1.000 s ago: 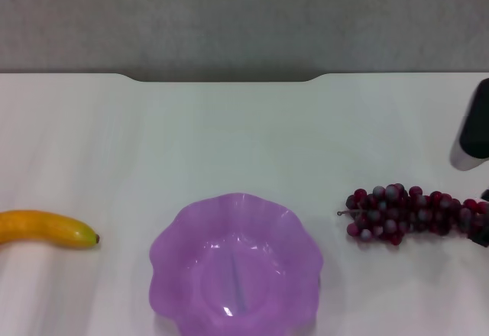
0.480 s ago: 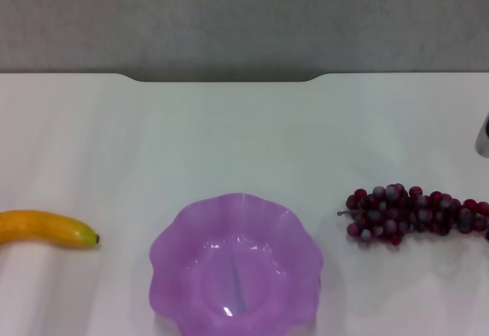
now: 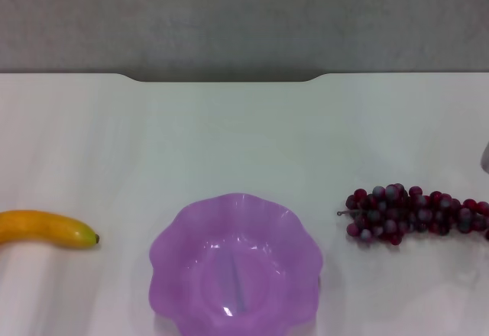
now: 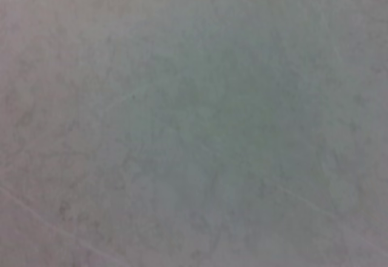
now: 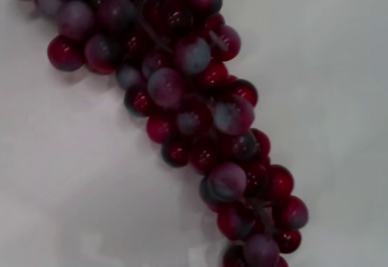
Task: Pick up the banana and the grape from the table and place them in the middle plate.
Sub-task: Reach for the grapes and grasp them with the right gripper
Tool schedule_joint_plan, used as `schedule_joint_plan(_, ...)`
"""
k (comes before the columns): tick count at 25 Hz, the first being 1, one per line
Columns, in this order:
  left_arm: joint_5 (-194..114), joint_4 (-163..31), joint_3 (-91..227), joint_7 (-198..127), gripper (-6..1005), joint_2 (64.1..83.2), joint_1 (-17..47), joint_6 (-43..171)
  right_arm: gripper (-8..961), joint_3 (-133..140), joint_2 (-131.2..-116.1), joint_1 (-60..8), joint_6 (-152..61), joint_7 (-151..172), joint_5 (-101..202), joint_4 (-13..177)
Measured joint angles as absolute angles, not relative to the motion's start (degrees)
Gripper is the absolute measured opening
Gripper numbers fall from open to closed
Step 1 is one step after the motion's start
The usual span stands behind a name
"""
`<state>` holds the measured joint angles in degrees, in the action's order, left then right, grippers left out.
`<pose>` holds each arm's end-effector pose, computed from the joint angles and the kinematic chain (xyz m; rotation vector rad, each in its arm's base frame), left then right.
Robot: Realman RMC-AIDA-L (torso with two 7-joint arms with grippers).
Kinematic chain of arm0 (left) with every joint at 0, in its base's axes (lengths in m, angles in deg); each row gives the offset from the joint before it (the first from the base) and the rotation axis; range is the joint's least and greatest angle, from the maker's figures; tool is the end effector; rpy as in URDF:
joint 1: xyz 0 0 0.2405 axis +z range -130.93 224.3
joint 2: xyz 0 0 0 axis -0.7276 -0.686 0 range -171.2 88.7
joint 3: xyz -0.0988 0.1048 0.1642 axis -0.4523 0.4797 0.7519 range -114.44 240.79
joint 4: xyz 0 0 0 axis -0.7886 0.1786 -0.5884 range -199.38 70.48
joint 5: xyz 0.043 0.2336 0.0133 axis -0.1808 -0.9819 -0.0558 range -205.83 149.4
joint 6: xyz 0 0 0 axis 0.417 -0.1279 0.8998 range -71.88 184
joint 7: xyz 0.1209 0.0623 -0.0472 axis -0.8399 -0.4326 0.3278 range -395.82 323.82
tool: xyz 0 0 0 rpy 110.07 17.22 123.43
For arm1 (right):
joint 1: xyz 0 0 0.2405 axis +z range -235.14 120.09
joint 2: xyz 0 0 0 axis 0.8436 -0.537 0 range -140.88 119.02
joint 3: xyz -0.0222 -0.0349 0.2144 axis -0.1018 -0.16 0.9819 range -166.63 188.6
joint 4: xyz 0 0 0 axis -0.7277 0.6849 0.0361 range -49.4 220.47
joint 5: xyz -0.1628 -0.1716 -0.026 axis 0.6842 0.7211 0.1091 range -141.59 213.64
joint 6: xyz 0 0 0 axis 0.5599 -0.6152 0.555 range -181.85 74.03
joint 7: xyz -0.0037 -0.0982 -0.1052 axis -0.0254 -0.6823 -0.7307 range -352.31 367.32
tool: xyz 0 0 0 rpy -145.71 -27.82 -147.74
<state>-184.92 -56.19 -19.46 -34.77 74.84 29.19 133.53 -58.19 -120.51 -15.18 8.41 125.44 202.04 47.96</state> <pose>-0.3617 0.2945 0.0658 -1.3550 -0.3167 -0.5623 0.3108 0.4091 0.0634 -2.3954 0.5713 -0.9922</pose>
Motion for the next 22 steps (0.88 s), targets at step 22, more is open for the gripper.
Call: schedule_joint_plan(22,-185.0,-56.2,-19.3,-34.8,889,74.94,29.9,134.8,817,-58.1,-121.50,-16.3,4.0,125.0,202.0,50.9)
